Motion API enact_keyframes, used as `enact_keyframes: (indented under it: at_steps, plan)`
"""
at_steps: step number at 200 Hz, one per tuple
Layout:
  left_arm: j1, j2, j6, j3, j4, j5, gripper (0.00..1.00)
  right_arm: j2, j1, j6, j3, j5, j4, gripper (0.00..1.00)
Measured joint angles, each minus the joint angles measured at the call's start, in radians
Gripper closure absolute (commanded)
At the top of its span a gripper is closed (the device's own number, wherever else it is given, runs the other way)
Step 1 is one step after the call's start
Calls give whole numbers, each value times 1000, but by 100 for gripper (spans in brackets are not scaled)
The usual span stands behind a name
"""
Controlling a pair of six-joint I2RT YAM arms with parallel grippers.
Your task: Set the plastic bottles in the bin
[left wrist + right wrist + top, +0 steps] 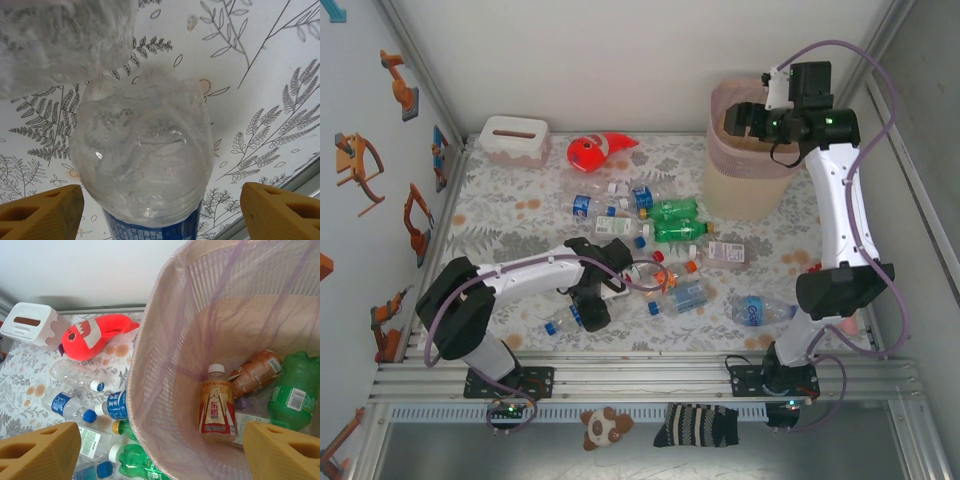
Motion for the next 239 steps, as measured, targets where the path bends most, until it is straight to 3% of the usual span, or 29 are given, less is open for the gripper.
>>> enact_keyframes:
  at_steps: [67, 165, 239]
  plan:
    - [53, 14, 37, -24, 77, 21, 24, -2, 2, 0, -5, 1, 0, 18]
    - [65, 65, 51, -27, 90, 70, 43, -14, 4, 0, -37, 3, 13, 19]
    - [80, -51, 50, -21, 71, 92, 46, -72, 10, 0, -106, 3, 41, 19]
